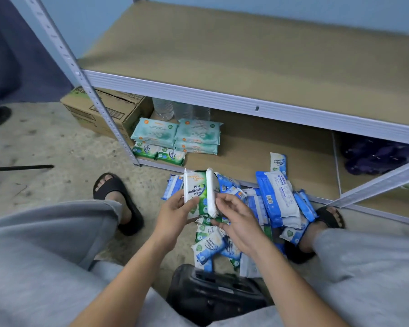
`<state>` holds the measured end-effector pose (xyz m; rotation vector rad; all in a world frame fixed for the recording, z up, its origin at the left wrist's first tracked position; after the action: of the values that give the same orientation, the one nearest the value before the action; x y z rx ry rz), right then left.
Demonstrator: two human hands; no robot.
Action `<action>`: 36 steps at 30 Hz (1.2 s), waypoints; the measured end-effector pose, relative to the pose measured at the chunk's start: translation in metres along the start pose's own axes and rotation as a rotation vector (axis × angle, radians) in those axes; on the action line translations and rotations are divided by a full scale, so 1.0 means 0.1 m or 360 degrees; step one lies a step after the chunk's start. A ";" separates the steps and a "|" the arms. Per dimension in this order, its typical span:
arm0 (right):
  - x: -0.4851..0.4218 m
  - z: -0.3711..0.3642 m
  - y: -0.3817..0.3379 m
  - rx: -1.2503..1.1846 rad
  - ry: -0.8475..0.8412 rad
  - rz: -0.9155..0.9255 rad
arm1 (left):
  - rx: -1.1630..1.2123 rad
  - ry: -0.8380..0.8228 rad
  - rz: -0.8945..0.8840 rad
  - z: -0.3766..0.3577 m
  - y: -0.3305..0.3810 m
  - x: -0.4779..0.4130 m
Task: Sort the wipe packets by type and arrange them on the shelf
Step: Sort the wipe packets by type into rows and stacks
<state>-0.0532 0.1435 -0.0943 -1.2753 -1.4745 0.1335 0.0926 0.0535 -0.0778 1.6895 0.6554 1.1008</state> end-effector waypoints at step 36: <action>-0.06 0.29 -0.24 0.0301 0.0723 0.0218 | 0.0029 0.0359 0.0076 0.21 -0.15 -0.26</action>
<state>-0.0910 0.1445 -0.0925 -1.1593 -0.9639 0.0657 0.1006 0.0288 -0.1036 1.6169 0.7712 1.3359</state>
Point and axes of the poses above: each hand's wrist, its own x-axis away from the middle knuckle, its own z-axis out of the back of the hand, y = z × x, the point moved 2 cm from there along -x, towards the middle knuckle, and after that the axes turned 8 degrees about -z, right-handed, at the moved point
